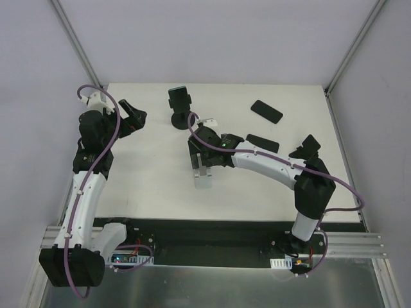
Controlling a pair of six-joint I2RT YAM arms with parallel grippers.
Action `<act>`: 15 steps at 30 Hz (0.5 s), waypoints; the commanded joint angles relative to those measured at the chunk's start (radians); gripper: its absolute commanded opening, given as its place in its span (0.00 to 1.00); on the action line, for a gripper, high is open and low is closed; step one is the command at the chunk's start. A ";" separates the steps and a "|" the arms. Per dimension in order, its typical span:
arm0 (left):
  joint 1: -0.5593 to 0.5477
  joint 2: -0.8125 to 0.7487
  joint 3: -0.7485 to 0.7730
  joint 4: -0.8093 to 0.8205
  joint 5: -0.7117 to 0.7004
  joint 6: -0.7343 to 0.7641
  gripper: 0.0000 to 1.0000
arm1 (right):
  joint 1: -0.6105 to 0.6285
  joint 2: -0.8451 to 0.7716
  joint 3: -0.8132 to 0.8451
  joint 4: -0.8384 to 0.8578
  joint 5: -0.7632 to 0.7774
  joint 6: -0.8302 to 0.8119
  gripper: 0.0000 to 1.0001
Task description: Place the phone on the phone stand
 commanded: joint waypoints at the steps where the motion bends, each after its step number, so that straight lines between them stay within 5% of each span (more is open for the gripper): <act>1: 0.064 -0.008 -0.015 0.046 0.046 -0.028 0.97 | 0.025 0.030 0.087 -0.031 0.040 0.045 0.96; 9: 0.148 0.060 -0.033 0.081 0.159 -0.119 0.96 | 0.044 0.119 0.160 -0.068 0.101 0.071 0.99; 15: 0.214 0.104 -0.044 0.110 0.231 -0.179 0.94 | 0.042 0.163 0.187 -0.074 0.136 0.085 0.86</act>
